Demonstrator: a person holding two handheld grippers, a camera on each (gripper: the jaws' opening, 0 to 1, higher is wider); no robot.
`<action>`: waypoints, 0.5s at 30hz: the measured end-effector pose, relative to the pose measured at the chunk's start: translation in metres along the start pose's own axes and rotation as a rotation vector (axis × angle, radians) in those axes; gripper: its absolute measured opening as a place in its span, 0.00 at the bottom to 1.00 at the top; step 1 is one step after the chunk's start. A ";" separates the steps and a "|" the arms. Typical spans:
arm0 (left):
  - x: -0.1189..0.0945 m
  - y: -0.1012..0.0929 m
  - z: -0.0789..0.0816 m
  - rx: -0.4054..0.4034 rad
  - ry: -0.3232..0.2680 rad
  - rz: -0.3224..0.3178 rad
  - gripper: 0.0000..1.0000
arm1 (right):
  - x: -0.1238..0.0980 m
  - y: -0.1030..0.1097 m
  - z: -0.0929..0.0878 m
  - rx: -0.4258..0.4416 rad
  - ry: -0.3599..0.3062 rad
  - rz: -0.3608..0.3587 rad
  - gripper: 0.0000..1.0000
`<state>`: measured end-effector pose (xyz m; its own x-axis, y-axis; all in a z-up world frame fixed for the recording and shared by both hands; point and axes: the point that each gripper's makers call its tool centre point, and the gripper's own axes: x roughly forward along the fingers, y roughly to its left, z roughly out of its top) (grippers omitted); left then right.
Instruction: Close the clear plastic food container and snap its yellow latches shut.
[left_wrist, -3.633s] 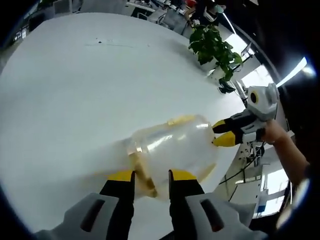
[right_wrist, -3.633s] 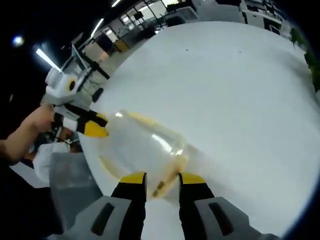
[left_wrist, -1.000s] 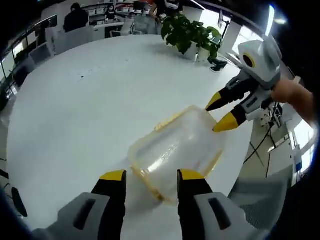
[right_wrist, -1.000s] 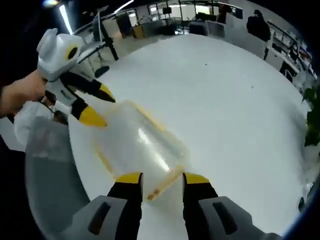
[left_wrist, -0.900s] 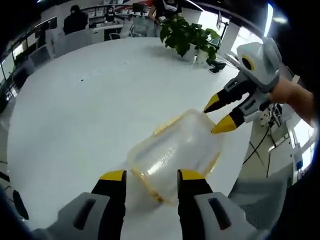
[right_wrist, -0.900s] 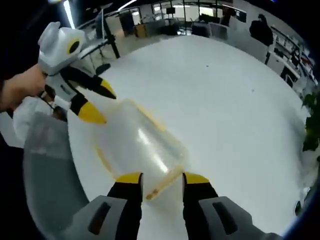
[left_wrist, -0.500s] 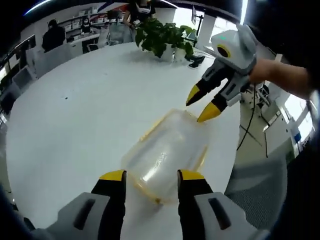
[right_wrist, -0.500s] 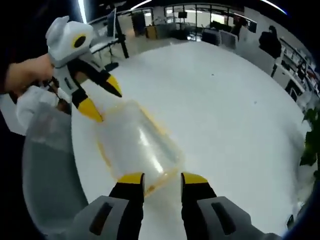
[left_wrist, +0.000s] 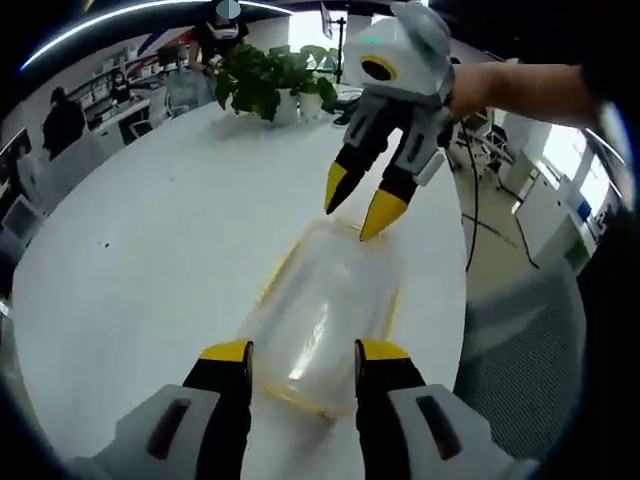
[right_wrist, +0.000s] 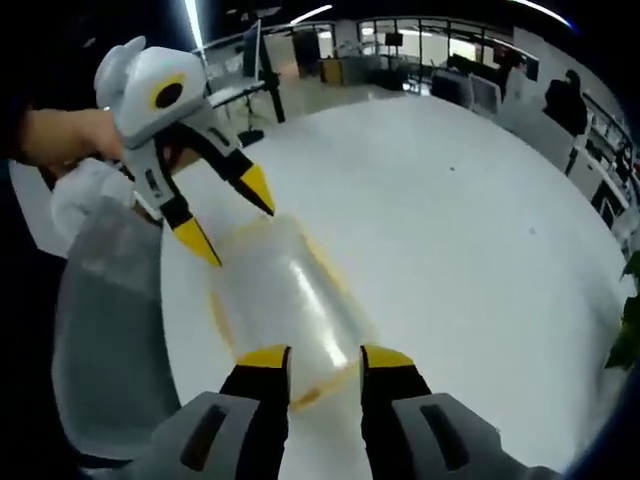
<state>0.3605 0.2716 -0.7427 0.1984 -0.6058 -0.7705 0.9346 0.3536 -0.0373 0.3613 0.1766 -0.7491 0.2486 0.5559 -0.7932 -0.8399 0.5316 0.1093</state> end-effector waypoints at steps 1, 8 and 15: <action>0.000 0.000 0.001 0.000 -0.002 -0.002 0.39 | 0.001 0.001 0.000 -0.010 0.005 0.005 0.23; 0.001 0.002 0.006 0.011 -0.018 -0.011 0.39 | 0.005 0.006 0.002 -0.037 0.015 0.015 0.22; 0.002 0.000 0.007 0.028 -0.014 -0.021 0.38 | 0.007 0.011 0.005 -0.049 0.020 0.026 0.22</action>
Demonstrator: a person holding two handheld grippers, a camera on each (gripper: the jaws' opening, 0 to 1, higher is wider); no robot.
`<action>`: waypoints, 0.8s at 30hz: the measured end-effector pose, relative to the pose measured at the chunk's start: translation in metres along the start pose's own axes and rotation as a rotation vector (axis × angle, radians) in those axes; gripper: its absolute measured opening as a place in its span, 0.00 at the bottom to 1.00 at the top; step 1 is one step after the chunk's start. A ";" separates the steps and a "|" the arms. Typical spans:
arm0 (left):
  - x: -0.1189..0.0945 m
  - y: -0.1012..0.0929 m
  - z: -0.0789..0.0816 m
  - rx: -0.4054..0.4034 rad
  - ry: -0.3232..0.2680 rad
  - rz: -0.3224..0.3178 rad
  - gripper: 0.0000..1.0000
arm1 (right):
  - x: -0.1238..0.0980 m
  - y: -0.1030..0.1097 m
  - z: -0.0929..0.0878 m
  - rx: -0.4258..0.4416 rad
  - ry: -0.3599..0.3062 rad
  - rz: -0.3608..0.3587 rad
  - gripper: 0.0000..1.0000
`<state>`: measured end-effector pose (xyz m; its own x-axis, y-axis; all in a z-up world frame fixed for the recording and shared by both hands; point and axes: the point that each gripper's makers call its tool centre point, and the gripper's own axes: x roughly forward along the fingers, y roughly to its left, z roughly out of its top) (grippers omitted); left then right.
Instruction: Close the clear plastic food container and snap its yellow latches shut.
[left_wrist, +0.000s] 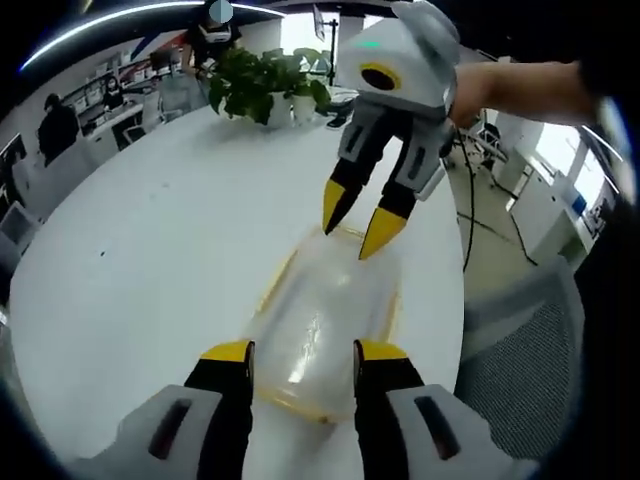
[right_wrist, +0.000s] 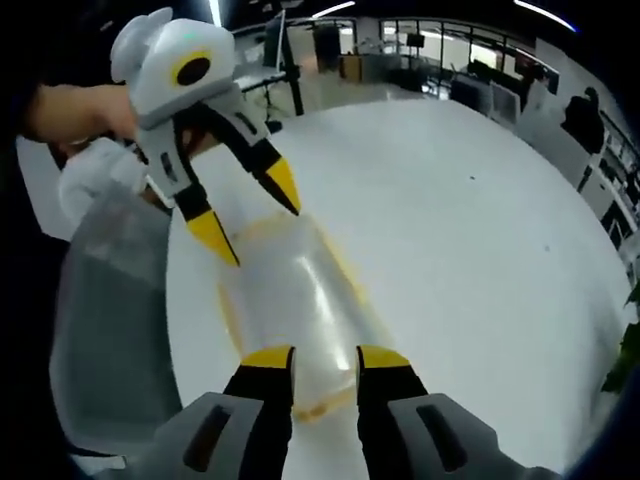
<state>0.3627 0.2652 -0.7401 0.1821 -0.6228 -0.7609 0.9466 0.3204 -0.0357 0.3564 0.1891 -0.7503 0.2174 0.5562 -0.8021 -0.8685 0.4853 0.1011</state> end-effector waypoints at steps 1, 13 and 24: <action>0.000 -0.001 0.000 0.000 -0.003 -0.004 0.38 | 0.000 0.000 0.000 -0.001 0.000 0.000 0.22; 0.004 -0.011 0.006 0.047 -0.015 -0.033 0.37 | 0.005 0.004 0.008 -0.009 -0.002 0.008 0.23; 0.008 -0.014 0.008 0.052 -0.022 -0.046 0.35 | 0.010 0.009 0.013 -0.016 -0.004 0.025 0.22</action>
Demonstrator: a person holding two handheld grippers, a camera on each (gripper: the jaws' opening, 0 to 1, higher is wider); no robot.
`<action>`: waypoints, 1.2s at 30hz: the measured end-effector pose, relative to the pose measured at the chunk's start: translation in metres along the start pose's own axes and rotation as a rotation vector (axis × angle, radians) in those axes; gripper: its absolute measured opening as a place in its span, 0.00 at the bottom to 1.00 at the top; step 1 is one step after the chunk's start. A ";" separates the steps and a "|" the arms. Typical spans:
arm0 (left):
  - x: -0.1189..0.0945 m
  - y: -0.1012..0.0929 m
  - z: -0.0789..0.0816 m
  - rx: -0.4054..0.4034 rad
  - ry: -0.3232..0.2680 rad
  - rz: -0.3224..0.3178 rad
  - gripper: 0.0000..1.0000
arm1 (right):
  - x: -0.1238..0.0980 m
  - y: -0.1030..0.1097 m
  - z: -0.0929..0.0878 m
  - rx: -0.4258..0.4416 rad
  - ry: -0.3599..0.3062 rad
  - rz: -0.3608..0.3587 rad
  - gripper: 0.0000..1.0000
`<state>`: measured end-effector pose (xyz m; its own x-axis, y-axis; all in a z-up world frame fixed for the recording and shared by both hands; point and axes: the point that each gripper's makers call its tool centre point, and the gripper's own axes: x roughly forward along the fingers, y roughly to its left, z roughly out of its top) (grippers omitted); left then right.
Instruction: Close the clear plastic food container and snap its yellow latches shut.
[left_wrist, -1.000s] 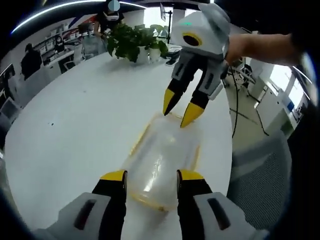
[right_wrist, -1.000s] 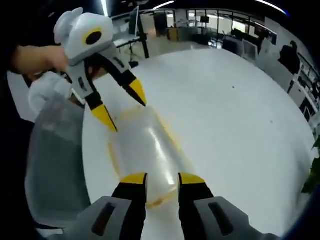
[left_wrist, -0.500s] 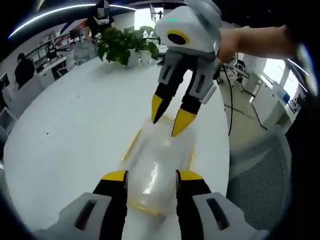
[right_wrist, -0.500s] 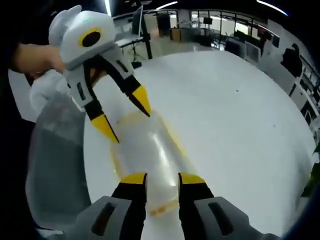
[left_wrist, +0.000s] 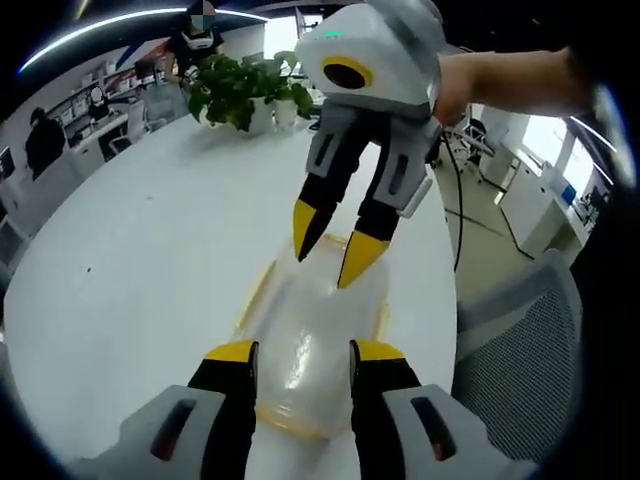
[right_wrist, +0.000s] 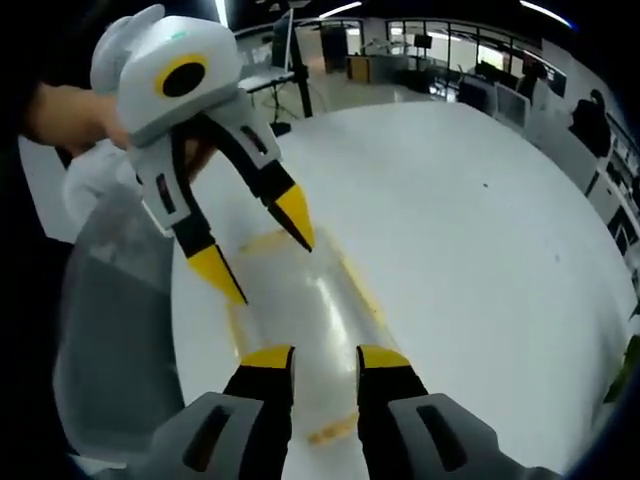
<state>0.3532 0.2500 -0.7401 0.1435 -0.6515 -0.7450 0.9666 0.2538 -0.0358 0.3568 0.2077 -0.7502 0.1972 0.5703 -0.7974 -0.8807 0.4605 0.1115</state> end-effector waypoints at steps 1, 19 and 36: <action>0.001 -0.001 0.002 0.003 -0.006 -0.003 0.35 | 0.001 0.001 0.001 0.000 -0.003 0.003 0.22; 0.011 -0.008 0.004 0.024 0.004 -0.025 0.33 | 0.009 0.006 0.015 -0.028 -0.014 0.015 0.22; 0.018 -0.010 -0.004 0.039 0.044 -0.045 0.33 | 0.014 0.002 0.015 -0.032 -0.007 0.016 0.22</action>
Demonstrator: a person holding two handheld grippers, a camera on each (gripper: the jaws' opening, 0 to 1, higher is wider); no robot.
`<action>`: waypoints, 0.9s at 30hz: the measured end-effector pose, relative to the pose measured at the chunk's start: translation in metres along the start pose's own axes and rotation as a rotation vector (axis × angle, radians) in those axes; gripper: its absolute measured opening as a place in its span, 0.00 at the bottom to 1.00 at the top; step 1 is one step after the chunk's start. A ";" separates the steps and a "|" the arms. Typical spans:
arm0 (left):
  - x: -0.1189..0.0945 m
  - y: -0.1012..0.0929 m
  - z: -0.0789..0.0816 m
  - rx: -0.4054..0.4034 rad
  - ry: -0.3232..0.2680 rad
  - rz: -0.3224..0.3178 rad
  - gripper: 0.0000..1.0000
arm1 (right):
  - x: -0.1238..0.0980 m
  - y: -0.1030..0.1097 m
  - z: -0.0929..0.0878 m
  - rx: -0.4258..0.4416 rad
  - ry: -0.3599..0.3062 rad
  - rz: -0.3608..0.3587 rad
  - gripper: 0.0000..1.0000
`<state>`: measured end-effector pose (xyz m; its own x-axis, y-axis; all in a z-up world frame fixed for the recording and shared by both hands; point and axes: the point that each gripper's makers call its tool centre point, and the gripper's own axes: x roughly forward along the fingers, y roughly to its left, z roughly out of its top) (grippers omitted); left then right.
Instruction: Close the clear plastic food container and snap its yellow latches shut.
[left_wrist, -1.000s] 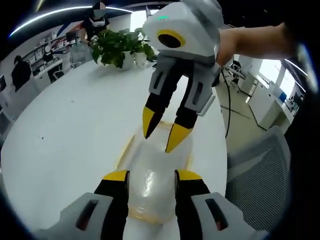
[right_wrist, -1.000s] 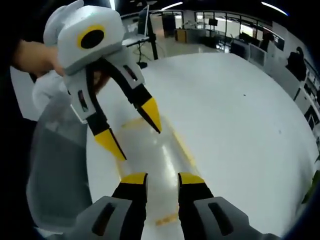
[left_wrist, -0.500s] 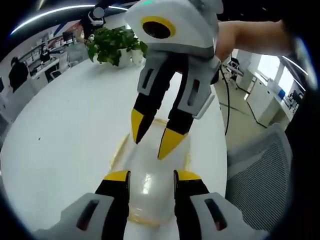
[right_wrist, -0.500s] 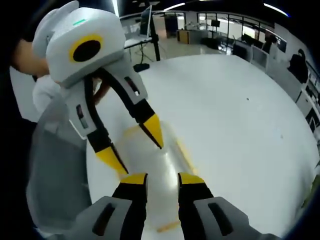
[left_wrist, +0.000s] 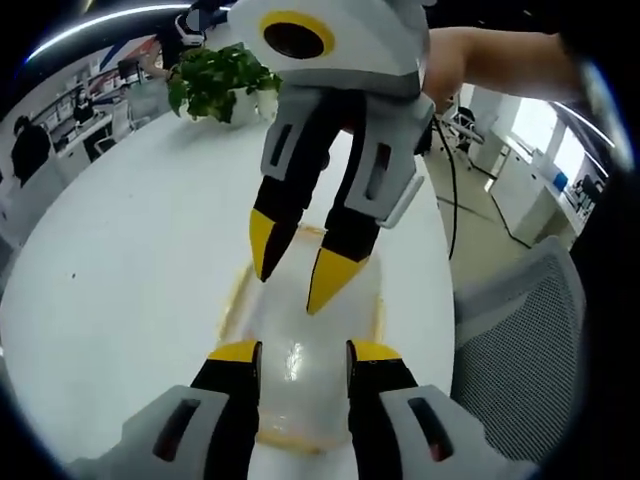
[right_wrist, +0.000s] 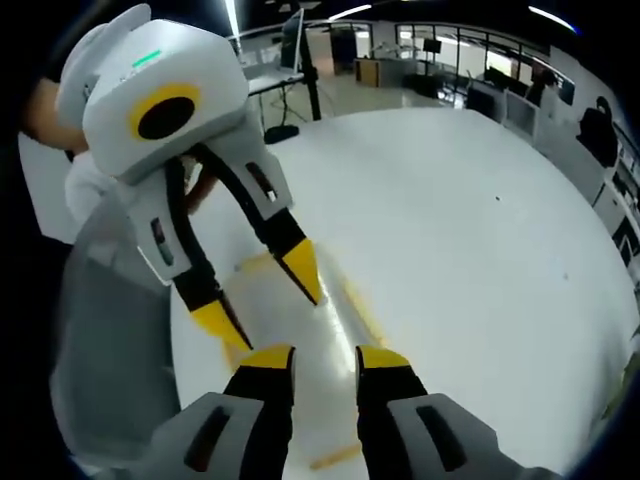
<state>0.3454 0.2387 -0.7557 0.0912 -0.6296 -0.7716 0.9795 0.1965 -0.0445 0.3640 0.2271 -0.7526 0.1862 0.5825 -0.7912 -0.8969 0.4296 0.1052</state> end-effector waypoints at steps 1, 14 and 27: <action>0.000 0.000 0.000 -0.001 0.001 -0.001 0.33 | 0.001 -0.001 0.001 0.000 -0.001 -0.003 0.22; 0.005 -0.016 -0.002 0.128 0.034 -0.006 0.52 | 0.004 -0.015 0.010 0.020 -0.023 -0.021 0.26; 0.003 -0.017 -0.004 0.140 0.043 0.014 0.53 | 0.011 -0.019 0.004 0.030 0.010 0.010 0.33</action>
<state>0.3286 0.2365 -0.7603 0.1002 -0.5942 -0.7981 0.9939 0.0966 0.0529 0.3846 0.2275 -0.7609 0.1737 0.5801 -0.7958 -0.8860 0.4449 0.1309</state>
